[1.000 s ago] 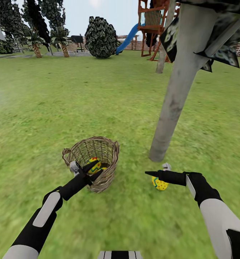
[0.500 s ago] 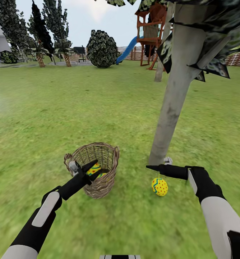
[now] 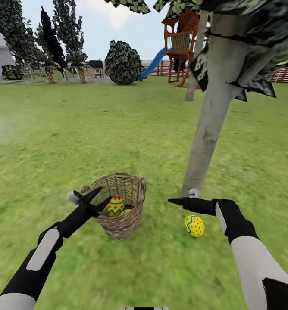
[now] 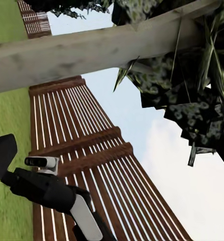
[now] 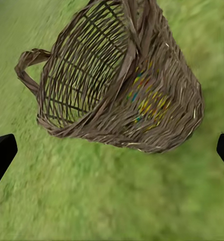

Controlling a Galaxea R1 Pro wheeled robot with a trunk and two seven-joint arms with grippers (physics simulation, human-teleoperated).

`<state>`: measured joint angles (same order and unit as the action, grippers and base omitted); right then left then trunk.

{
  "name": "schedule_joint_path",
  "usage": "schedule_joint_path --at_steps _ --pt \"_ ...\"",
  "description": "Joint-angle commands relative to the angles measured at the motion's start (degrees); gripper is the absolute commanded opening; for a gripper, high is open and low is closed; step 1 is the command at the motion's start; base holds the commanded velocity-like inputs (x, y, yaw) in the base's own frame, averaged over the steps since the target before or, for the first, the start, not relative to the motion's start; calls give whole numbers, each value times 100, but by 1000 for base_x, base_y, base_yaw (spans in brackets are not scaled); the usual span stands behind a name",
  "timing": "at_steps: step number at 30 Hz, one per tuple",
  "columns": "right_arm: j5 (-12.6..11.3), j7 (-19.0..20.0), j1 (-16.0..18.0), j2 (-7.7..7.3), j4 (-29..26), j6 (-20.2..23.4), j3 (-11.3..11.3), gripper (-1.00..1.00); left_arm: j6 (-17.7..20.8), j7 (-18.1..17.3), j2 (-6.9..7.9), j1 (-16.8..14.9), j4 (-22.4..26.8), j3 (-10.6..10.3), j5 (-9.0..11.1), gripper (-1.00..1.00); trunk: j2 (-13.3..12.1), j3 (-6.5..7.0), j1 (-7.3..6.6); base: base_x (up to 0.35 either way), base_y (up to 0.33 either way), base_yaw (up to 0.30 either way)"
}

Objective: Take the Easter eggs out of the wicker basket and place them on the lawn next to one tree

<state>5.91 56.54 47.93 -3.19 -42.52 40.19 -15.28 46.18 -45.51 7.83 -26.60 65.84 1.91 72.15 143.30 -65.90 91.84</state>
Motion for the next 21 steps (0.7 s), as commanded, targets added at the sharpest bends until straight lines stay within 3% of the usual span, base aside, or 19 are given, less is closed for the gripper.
schedule_joint_path --at_steps 1,21 --pt "58 26 3 9 -7 34 -28 100 30 -8 0 -3 -5 1 19 100 2 -5 -1 0 284 0" --pt "41 -55 -2 13 -54 42 -30 100 24 -2 0 -3 -28 8 16 100 2 11 -1 36 337 -19"
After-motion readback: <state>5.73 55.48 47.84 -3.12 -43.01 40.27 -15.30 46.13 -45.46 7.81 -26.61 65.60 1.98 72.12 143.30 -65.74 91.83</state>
